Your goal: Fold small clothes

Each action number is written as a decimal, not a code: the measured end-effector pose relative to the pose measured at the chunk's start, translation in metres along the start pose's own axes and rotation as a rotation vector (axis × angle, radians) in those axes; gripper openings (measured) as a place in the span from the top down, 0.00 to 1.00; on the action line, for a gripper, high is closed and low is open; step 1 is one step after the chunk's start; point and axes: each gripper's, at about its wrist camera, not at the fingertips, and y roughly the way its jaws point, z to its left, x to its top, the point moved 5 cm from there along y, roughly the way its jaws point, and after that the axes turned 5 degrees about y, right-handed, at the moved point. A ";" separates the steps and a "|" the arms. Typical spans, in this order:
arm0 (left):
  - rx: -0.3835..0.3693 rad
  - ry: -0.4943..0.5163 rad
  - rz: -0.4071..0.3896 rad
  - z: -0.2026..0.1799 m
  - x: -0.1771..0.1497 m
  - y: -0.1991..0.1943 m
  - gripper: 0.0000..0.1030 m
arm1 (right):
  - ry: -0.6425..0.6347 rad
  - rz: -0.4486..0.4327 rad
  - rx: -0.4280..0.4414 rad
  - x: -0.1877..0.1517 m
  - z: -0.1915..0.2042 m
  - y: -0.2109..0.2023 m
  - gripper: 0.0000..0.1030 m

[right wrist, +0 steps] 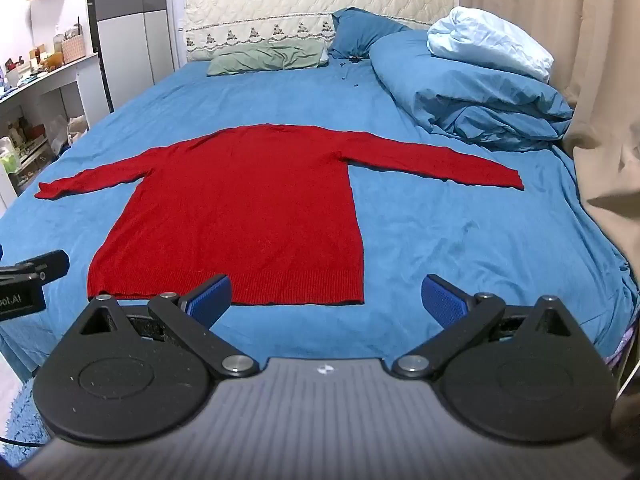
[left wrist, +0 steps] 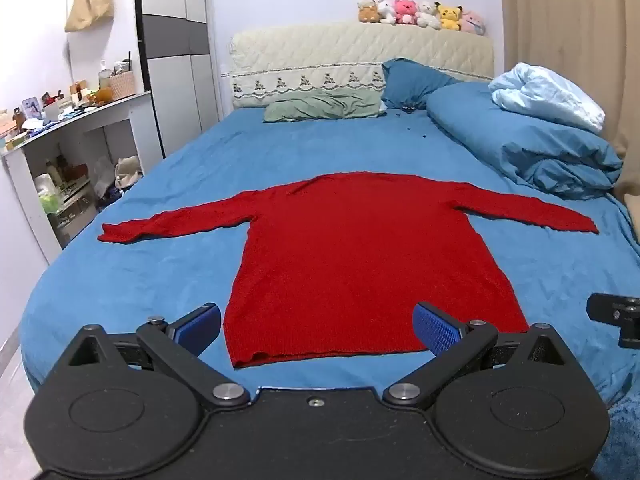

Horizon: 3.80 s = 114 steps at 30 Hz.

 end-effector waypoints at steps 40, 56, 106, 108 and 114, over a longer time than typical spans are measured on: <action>0.005 0.004 0.013 -0.009 0.004 0.004 0.00 | -0.002 0.012 -0.002 -0.005 -0.002 0.007 0.00; 0.002 0.008 0.012 -0.011 0.003 0.004 0.00 | -0.004 0.012 0.002 -0.003 0.003 0.008 0.00; -0.024 0.000 -0.079 -0.010 0.071 -0.003 0.00 | 0.043 -0.046 -0.022 0.050 -0.024 -0.004 0.00; -0.032 0.013 -0.118 -0.016 0.100 0.006 0.00 | 0.065 -0.058 -0.033 0.068 -0.041 0.001 0.00; -0.101 0.069 -0.139 -0.055 0.171 0.077 0.00 | 0.158 -0.077 -0.110 0.118 -0.108 0.054 0.00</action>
